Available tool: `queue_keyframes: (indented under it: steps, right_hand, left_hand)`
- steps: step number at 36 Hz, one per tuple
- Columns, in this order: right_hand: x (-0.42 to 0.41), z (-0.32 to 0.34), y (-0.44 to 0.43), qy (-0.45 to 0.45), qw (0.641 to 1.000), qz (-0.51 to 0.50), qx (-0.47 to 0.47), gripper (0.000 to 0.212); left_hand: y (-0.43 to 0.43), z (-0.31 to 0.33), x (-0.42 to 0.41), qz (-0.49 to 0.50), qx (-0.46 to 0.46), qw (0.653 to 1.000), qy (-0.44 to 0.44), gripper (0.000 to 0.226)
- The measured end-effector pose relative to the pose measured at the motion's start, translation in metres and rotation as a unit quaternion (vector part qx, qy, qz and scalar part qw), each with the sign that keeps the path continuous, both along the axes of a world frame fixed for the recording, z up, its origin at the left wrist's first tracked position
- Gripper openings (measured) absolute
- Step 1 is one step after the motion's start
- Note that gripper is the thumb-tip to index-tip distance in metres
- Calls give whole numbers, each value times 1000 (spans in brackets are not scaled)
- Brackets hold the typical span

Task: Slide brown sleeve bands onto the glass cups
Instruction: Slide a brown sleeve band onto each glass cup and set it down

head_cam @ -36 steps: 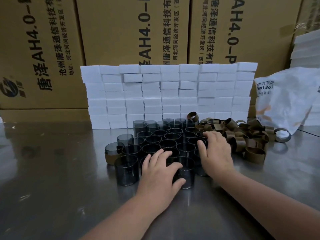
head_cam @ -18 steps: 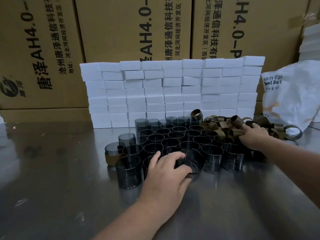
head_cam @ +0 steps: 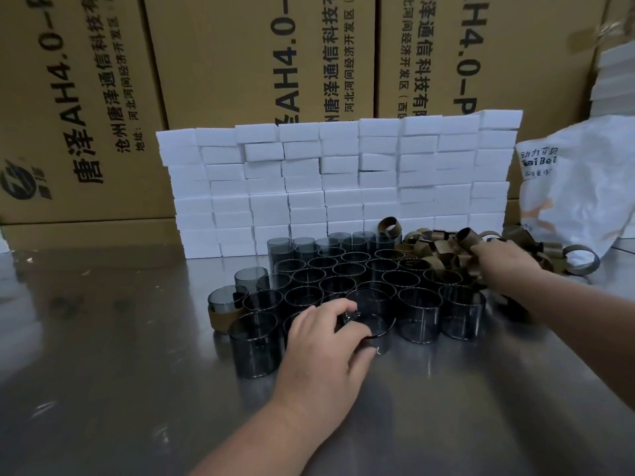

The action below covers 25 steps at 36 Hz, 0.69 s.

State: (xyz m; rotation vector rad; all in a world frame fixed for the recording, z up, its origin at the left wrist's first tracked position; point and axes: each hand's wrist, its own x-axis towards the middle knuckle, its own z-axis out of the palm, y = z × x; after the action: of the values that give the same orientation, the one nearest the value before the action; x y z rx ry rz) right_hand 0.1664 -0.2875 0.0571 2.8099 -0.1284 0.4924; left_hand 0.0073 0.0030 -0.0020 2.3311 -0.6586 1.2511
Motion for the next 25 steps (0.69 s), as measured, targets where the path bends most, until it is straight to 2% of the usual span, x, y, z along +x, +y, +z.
queue_keyframes:
  steps: [4, 6, 8, 11, 14, 17, 20, 21, 23, 24, 25]
  right_hand:
    - [-17, 17, 4, -90, 993, 55, 55, 52]
    - [-29, 25, 13, -153, 975, 78, 143, 46]
    - [-44, 32, 26, -221, 941, 120, 224, 40]
    - [-73, 38, 51, -269, 862, 182, 390, 36]
    - [-106, 32, 81, -245, 758, 213, 566, 40]
    - [-135, 16, 111, -224, 688, 241, 647, 26]
    - [-149, -2, 129, -225, 640, 240, 695, 24]
    - [-150, -8, 132, -233, 624, 238, 707, 23]
    - [-152, -15, 136, -247, 600, 241, 722, 24]
    - [-152, -17, 137, -248, 588, 249, 729, 26]
    - [-153, -18, 137, -246, 574, 262, 736, 29]
  left_hand:
    - [0, 3, -4, 14, -7, 1000, 23, 24]
    - [0, 5, -6, 8, -21, 999, 40, 22]
    - [0, 7, -8, 2, -34, 998, 60, 20]
    - [1, 8, -10, -12, -61, 994, 87, 21]
    - [-1, 10, -12, -34, -133, 987, 86, 19]
    - [-7, 13, -12, -39, -249, 965, 70, 14]
    - [-16, 24, -10, -16, -387, 913, 129, 9]
    - [-19, 29, -8, -13, -445, 882, 155, 17]
    - [-24, 40, -1, -39, -574, 795, 192, 23]
    - [-26, 45, 2, -53, -621, 755, 203, 24]
    - [-28, 47, 3, -59, -649, 729, 208, 24]
